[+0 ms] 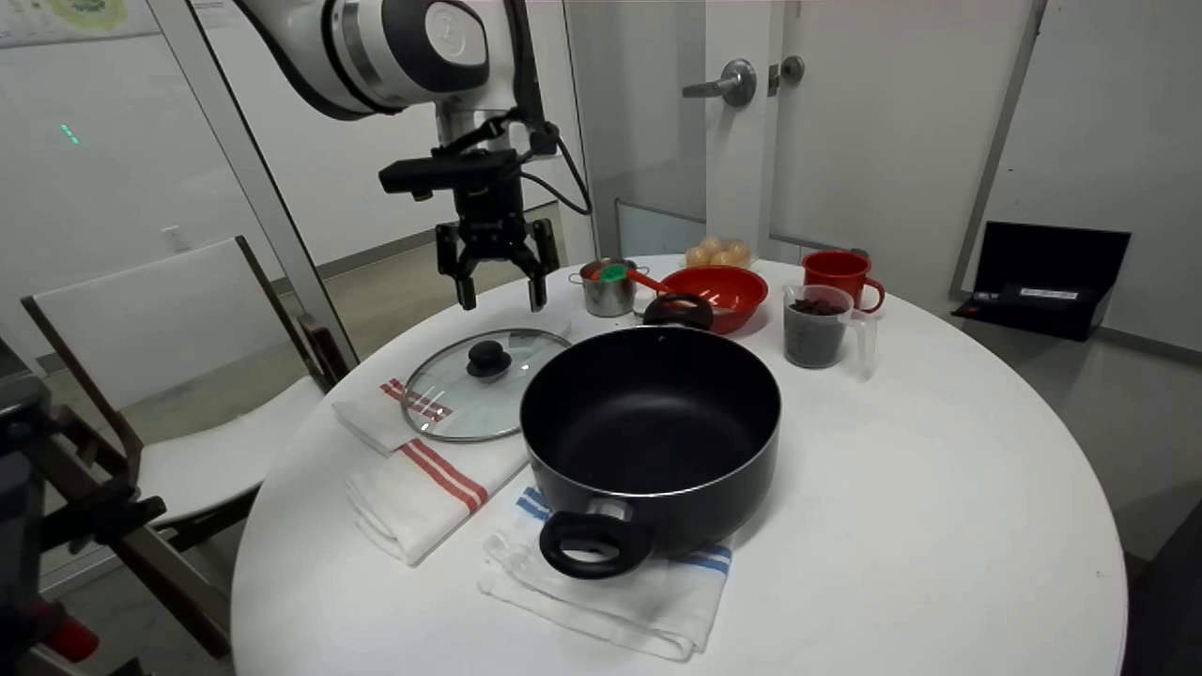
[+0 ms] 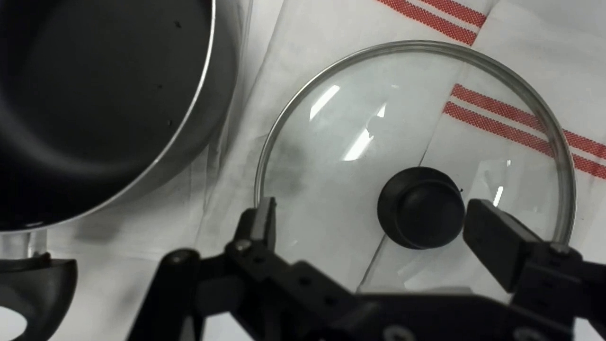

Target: Close the lid on the pot

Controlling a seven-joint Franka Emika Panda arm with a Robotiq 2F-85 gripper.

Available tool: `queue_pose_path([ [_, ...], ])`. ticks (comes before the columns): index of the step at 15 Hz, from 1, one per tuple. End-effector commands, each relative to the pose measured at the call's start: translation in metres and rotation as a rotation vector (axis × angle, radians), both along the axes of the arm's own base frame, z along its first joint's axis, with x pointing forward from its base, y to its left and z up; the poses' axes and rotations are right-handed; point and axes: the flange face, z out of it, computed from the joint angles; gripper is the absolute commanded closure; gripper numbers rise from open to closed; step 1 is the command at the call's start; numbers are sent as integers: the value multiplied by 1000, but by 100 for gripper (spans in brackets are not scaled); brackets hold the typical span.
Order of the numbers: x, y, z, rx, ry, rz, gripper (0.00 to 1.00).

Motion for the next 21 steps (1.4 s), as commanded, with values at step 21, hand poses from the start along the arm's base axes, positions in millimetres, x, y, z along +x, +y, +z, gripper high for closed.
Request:
queue_pose_path([
  [21, -22, 32, -56, 71, 71, 56, 0],
])
